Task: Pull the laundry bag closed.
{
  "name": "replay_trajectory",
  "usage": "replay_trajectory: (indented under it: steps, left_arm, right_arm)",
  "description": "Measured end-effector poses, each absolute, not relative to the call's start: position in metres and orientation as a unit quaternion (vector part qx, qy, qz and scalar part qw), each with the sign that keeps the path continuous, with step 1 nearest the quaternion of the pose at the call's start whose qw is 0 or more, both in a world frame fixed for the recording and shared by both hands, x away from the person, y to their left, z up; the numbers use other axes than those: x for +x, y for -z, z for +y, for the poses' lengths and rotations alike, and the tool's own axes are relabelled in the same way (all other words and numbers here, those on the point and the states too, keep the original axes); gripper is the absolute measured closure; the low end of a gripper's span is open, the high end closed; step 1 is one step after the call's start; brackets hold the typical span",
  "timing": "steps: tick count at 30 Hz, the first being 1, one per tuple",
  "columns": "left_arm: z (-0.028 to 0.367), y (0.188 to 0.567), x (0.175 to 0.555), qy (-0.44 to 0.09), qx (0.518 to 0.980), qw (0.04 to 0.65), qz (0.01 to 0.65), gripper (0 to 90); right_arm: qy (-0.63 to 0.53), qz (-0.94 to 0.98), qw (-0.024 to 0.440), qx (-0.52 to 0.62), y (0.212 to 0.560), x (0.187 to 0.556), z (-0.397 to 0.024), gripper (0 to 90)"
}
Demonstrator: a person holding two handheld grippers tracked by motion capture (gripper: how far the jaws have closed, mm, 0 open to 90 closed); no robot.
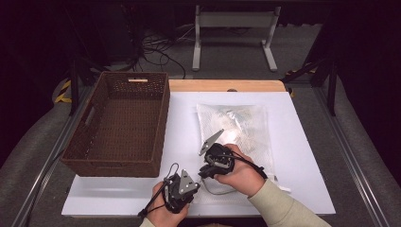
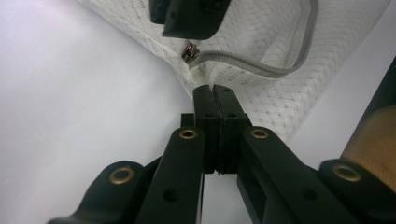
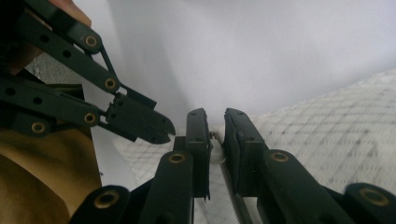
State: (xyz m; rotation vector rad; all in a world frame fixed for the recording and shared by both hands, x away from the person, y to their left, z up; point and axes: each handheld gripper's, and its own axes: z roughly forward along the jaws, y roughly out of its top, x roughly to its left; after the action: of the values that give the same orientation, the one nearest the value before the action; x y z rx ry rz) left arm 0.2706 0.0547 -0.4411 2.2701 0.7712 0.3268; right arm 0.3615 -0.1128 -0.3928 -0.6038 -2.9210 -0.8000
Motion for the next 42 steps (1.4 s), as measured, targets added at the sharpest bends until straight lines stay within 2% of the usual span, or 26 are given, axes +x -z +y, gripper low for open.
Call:
replay_trajectory:
  steps: [7,16,42]
  left_arm:
    - [0.055,0.441,0.271,-0.127,0.878,0.354,0.297,89.3]
    - [0.053,0.441,0.270,-0.126,0.879,0.352,0.297,89.3]
    - [0.050,0.440,0.270,-0.129,0.880,0.355,0.287,89.3]
  right_arm:
    - [0.273,-0.940,0.024,-0.205,0.388,0.358,-0.125,75.6]
    - [0.273,-0.933,0.044,-0.228,0.383,0.346,-0.137,81.1]
    - [0.278,-0.914,0.090,-0.280,0.409,0.355,-0.142,76.6]
